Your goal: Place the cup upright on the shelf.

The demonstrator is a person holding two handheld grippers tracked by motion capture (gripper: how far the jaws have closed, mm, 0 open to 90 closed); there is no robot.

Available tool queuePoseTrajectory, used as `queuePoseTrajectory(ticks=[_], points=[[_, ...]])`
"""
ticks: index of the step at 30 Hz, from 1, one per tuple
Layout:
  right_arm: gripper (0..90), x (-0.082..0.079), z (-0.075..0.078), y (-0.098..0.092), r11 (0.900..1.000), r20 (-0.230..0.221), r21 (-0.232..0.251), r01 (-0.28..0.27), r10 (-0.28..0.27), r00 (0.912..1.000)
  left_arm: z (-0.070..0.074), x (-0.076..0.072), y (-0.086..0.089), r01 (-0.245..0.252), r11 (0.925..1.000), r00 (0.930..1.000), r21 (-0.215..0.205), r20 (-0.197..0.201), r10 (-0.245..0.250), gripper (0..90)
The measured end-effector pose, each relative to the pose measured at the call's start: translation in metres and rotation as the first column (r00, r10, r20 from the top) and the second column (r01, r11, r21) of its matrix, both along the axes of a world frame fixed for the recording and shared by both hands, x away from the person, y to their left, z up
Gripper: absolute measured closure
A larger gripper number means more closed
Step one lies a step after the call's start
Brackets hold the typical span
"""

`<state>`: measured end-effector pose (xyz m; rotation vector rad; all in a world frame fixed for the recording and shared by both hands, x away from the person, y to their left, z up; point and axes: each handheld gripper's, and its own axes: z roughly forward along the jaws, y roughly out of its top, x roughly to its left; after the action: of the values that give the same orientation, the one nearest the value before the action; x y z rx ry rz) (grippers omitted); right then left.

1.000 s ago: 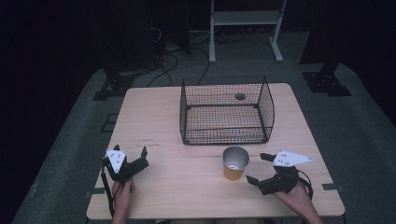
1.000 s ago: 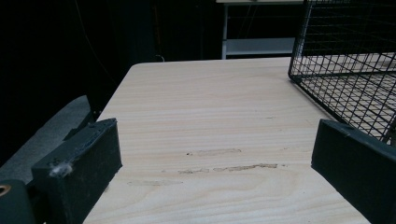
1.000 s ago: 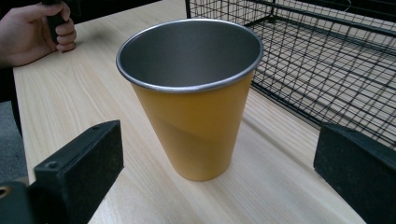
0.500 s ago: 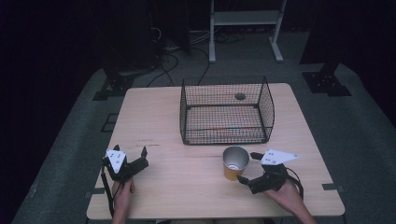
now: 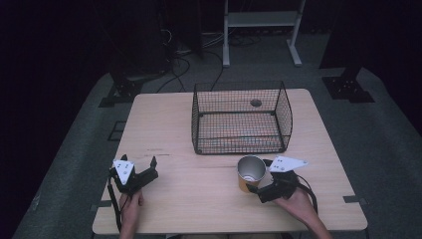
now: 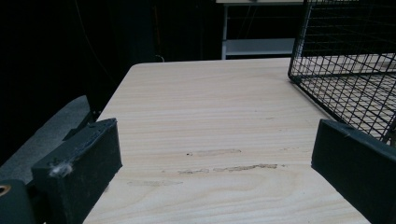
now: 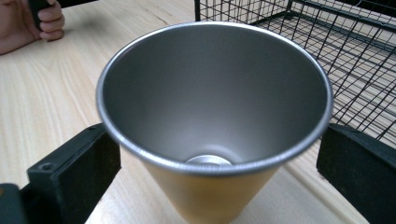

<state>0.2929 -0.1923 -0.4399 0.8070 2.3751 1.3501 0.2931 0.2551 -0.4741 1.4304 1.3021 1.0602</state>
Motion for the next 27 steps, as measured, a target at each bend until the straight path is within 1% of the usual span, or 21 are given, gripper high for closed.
queuePoseTrajectory(ticks=[4, 8, 10, 13, 15, 19, 22, 23, 24, 25, 27], points=[[0.0, 0.004, -0.001, 0.005, 1.0, -0.002, -0.004, 0.0, 0.0, 1.0, 0.0, 0.0, 0.0, 0.0, 1.0, 1.0, -0.003, 0.001, 0.0, 0.8], [0.0, 0.007, -0.002, 0.009, 1.0, -0.005, 0.003, -0.003, 0.003, 1.0, 0.0, 0.0, 0.0, 0.0, 1.0, 1.0, -0.001, 0.001, 0.0, 0.8], [0.0, 0.009, -0.003, 0.011, 1.0, -0.012, 0.0, -0.006, 0.006, 0.9999, 0.0, 0.0, 0.0, 0.0, 1.0, 1.0, -0.004, 0.001, 0.0, 0.8], [0.0, 0.01, -0.003, 0.014, 1.0, -0.007, 0.0, -0.007, 0.007, 1.0, 0.0, 0.0, 0.0, 0.001, 1.0, 1.0, -0.003, 0.001, -0.001, 0.8], [0.0, 0.011, -0.003, 0.015, 1.0, -0.006, 0.001, -0.006, 0.006, 1.0, 0.0, 0.0, 0.0, 0.001, 1.0, 1.0, -0.002, 0.001, -0.001, 0.8], [0.1, 0.013, -0.004, 0.017, 1.0, -0.018, -0.003, -0.009, 0.009, 0.9998, 0.0, 0.0, 0.001, 0.001, 1.0, 1.0, -0.005, 0.001, -0.001, 0.8], [0.2, 0.014, -0.005, 0.016, 1.0, -0.023, 0.007, -0.009, 0.01, 0.9997, 0.0, 0.0, 0.0, 0.002, 1.0, 1.0, -0.002, 0.002, -0.002, 0.8], [1.9, 0.014, -0.005, 0.016, 1.0, -0.023, 0.009, -0.009, 0.009, 0.9997, 0.0, 0.0, 0.0, 0.002, 1.0, 1.0, -0.002, 0.002, -0.002, 0.8], [7.8, 0.013, -0.004, 0.016, 1.0, -0.022, 0.013, -0.017, 0.017, 0.9996, 0.0, 0.0, 0.0, 0.002, 1.0, 1.0, -0.003, 0.001, -0.002, 0.8], [10.7, 0.013, -0.004, 0.016, 0.999, -0.022, 0.022, -0.033, 0.033, 0.9992, 0.0, 0.0, 0.0, 0.001, 1.0, 1.0, -0.004, 0.001, -0.001, 0.8], [12.4, 0.012, -0.003, 0.016, 0.999, -0.015, 0.02, -0.033, 0.033, 0.9993, 0.0, 0.0, 0.0, 0.001, 1.0, 1.0, -0.004, 0.001, -0.001, 0.8]])
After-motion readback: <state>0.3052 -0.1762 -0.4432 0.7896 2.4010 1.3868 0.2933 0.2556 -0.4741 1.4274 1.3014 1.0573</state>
